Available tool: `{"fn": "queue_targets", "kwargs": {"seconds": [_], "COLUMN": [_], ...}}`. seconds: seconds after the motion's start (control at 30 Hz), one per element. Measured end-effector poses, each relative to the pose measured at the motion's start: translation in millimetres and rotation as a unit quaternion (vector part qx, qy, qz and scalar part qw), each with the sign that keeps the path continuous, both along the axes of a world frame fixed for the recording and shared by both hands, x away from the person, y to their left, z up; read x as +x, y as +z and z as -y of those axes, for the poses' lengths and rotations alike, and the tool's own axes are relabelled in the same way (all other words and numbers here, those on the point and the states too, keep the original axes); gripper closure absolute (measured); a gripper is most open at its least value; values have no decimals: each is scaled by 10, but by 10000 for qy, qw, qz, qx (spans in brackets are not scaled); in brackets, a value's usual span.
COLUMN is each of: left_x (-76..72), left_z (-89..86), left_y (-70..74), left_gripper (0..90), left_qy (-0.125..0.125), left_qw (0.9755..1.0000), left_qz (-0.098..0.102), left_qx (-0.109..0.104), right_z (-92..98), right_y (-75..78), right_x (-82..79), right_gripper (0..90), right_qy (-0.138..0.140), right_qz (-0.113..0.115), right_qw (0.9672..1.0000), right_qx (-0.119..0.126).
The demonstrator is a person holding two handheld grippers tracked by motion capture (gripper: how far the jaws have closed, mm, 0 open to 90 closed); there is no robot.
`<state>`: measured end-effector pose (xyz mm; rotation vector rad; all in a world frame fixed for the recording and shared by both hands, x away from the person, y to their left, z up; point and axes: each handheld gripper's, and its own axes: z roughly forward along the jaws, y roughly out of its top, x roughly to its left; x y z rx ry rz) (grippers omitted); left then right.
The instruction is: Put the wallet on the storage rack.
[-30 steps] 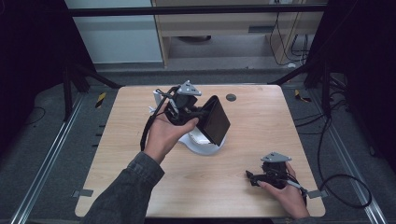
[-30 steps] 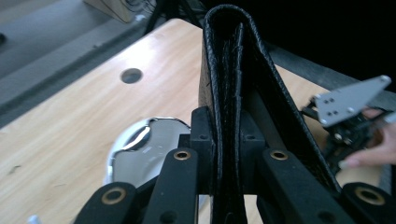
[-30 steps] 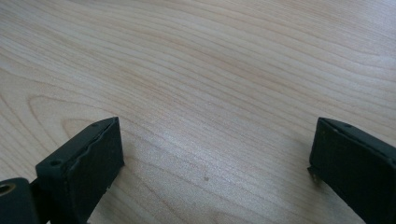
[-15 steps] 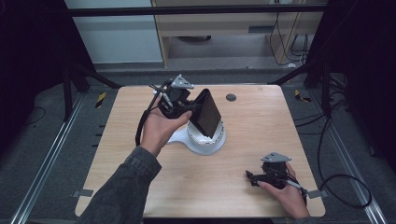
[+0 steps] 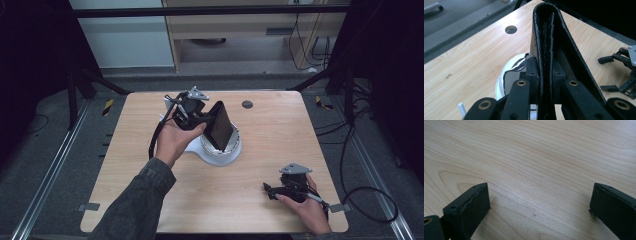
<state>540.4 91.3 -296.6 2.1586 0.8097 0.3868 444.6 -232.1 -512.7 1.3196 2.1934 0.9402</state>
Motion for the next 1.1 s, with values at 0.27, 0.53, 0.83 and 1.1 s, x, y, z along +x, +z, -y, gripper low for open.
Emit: {"fn": "queue_targets", "kwargs": {"seconds": [0.27,0.53,0.83,1.1], "left_x": [85,124,221,245], "left_z": [90,143,148,124], "left_y": [-135,-192,-200,-181], "left_gripper": [806,805,798,743], "left_qy": [-28,-78,7,192], "left_qw": [9998,9997,9993,9997], "left_qz": [-172,-250,-375,-169], "left_qx": [44,36,29,-61], "right_z": [0,0,-4,-4], "right_y": [0,0,-2,-2], "right_x": [-3,-3,-4,-5], "right_gripper": [29,28,28,28], "right_qy": [1,0,-1,0], "right_qz": [1,-1,7,8], "right_qw": [10000,10000,10000,10000], "right_qx": [5,4,19,19]}}
